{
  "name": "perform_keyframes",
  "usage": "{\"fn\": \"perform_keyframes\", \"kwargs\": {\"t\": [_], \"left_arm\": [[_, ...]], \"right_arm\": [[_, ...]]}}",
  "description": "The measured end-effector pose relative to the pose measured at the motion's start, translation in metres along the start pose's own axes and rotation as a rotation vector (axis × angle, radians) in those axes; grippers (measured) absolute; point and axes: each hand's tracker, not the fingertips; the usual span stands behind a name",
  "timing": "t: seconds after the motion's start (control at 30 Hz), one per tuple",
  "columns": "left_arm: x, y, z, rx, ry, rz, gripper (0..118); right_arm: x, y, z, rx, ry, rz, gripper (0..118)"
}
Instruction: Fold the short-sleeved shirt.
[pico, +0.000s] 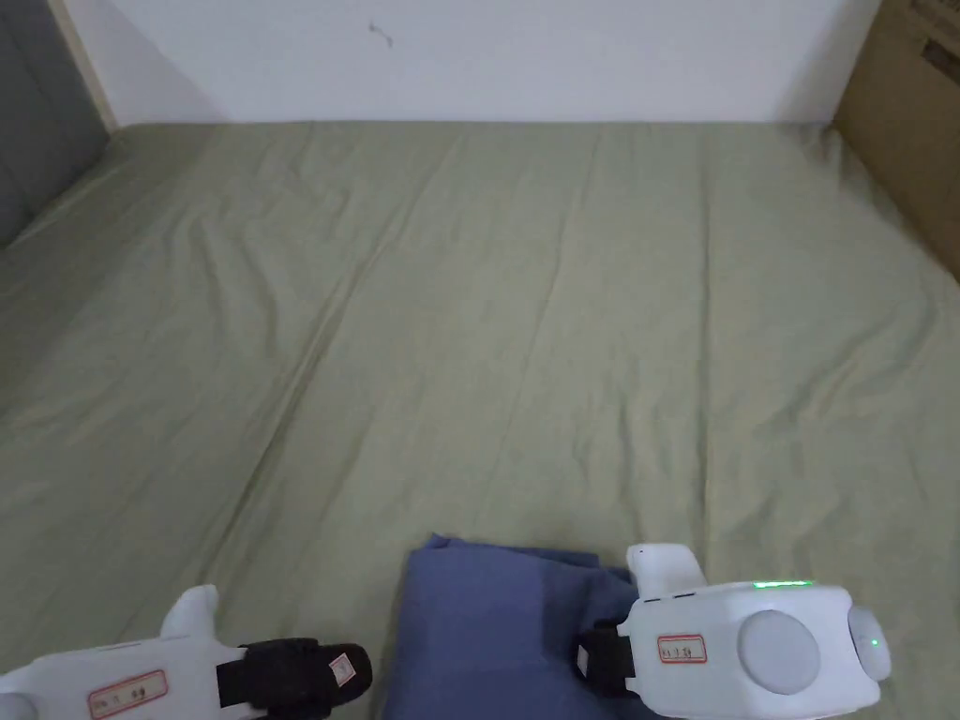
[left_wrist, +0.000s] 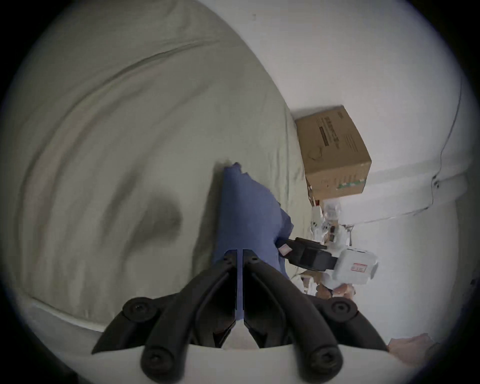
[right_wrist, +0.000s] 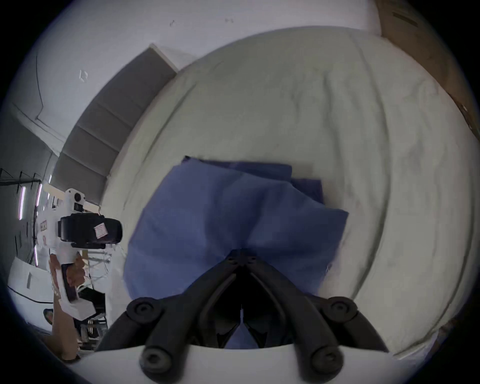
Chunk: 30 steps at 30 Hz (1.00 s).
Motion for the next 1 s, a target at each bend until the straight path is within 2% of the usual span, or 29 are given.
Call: {"fn": "perform_keyframes", "kwargs": {"t": [0.1, 0.17, 0.2, 0.27, 0.3, 0.37, 0.43, 0.5, 0.53, 0.6, 0.7, 0.8, 0.83, 0.87, 0.9, 0.93, 0.97, 1.0], "left_arm": [[-0.021, 0.004, -0.012, -0.034, -0.020, 0.060, 4], [-0.025, 0.006, -0.020, -0.038, -0.037, 0.065, 6], [-0.026, 0.007, -0.024, -0.043, -0.044, 0.064, 16], [-0.028, 0.012, -0.034, -0.059, -0.020, 0.056, 58], [-0.030, 0.015, -0.037, -0.067, -0.005, 0.051, 74], [-0.036, 0.018, -0.040, -0.078, -0.092, 0.097, 76], [-0.041, 0.022, -0.045, -0.082, -0.146, 0.160, 89], [-0.042, 0.022, -0.052, -0.096, -0.246, 0.205, 106], [-0.042, 0.023, -0.056, -0.109, -0.274, 0.217, 109], [-0.042, 0.026, -0.065, -0.119, -0.322, 0.222, 110], [-0.037, 0.028, -0.086, -0.182, -0.301, 0.193, 110], [-0.027, 0.031, -0.102, -0.250, -0.311, 0.125, 110], [-0.024, 0.033, -0.106, -0.277, -0.292, 0.090, 106], [-0.021, 0.035, -0.109, -0.291, -0.272, 0.067, 92], [-0.012, 0.034, -0.109, -0.286, -0.255, 0.046, 46], [-0.010, 0.035, -0.110, -0.295, -0.211, 0.002, 29], [-0.010, 0.036, -0.111, -0.289, -0.101, -0.027, 28], [-0.012, 0.038, -0.112, -0.304, -0.091, -0.009, 28]], "right_arm": [[0.008, 0.004, 0.002, 0.008, 0.037, -0.049, 0], [0.009, 0.005, 0.004, 0.008, 0.040, -0.050, 0], [0.008, 0.005, 0.004, 0.007, 0.038, -0.048, 0], [0.005, 0.006, 0.003, 0.004, 0.019, -0.030, 0], [0.003, 0.007, 0.002, 0.004, 0.009, -0.020, 0], [0.002, 0.009, 0.001, 0.002, 0.005, -0.010, 0], [0.003, 0.011, 0.000, -0.002, 0.009, -0.006, 0], [0.004, 0.013, 0.000, -0.002, 0.017, -0.013, 0], [0.005, 0.014, 0.000, -0.002, 0.018, -0.013, 0], [0.006, 0.015, -0.001, 0.000, 0.020, -0.014, 0], [0.005, 0.016, -0.002, -0.002, 0.020, -0.016, 0], [0.005, 0.015, -0.002, 0.001, 0.020, -0.020, 0], [0.006, 0.015, -0.002, 0.001, 0.021, -0.023, 0], [0.006, 0.015, -0.002, 0.002, 0.022, -0.027, 0], [0.006, 0.015, -0.002, 0.002, 0.021, -0.031, 0], [0.005, 0.015, -0.001, 0.003, 0.017, -0.032, 0], [0.003, 0.014, 0.001, 0.004, 0.009, -0.029, 0], [0.001, 0.014, 0.002, 0.008, -0.001, -0.026, 0]]}}
